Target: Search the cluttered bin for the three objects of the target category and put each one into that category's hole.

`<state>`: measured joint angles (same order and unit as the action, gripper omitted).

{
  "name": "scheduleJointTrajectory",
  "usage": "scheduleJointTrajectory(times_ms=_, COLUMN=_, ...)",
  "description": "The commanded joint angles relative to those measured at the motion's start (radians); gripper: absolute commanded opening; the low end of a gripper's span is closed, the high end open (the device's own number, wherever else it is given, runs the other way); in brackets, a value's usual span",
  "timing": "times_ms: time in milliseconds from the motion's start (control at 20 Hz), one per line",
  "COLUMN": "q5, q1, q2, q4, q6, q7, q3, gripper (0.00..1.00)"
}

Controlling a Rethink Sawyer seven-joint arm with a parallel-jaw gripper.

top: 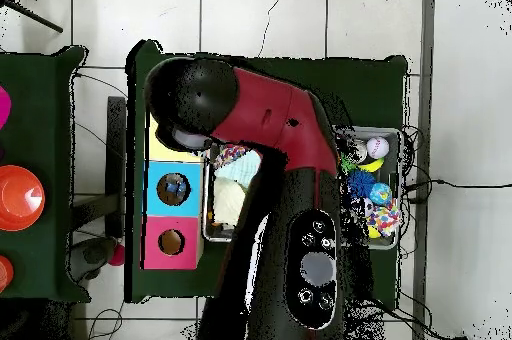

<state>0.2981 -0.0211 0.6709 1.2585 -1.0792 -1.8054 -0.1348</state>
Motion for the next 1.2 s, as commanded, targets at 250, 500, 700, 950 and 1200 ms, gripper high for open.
scheduleJointTrajectory(times_ms=250, q5=-0.009, q1=-0.005, q2=-0.078, q4=0.152, q6=0.091, q7=-0.246, q3=0.008, gripper=0.00)
scheduleJointTrajectory(times_ms=500, q5=-0.007, q1=-0.005, q2=-0.083, q4=0.175, q6=0.122, q7=-0.245, q3=0.010, gripper=0.00)
scheduleJointTrajectory(times_ms=700, q5=-0.001, q1=0.005, q2=-0.093, q4=0.201, q6=0.171, q7=-0.257, q3=0.009, gripper=0.00)
scheduleJointTrajectory(times_ms=950, q5=0.012, q1=0.017, q2=-0.106, q4=0.199, q6=0.173, q7=-0.286, q3=0.006, gripper=0.00)
scheduleJointTrajectory(times_ms=1200, q5=0.020, q1=0.043, q2=-0.115, q4=0.156, q6=0.128, q7=-0.344, q3=-0.017, gripper=0.00)
